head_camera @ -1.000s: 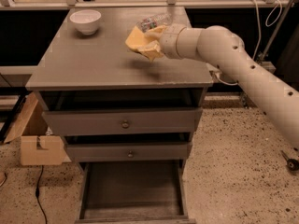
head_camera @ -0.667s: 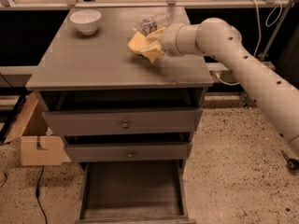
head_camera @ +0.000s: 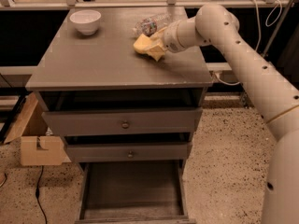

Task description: Pick sponge from bottom drawer and place on counter

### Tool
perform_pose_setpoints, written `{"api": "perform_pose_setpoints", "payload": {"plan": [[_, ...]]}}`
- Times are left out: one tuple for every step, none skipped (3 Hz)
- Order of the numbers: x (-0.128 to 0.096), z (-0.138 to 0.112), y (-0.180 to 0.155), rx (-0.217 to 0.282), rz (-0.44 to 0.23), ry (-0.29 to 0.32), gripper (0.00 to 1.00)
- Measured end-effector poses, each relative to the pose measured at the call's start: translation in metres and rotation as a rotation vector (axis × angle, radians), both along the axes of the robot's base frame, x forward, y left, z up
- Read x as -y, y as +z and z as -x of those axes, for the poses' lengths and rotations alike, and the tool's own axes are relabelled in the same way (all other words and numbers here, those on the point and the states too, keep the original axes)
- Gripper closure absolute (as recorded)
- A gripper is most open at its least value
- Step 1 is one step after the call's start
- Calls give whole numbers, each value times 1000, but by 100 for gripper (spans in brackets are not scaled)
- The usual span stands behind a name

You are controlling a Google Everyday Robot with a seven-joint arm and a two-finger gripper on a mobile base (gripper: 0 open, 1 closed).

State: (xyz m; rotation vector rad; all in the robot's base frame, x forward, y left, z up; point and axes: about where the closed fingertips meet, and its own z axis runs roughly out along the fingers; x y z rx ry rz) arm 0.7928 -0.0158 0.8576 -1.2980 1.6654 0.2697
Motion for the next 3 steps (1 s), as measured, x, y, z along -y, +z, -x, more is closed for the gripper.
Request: {"api": "perform_pose_setpoints", "payload": {"plan": [[8, -4, 4, -22, 17, 0, 12], [15, -6, 8, -21, 17, -8, 0], [15, -6, 8, -21, 17, -8, 0]]}}
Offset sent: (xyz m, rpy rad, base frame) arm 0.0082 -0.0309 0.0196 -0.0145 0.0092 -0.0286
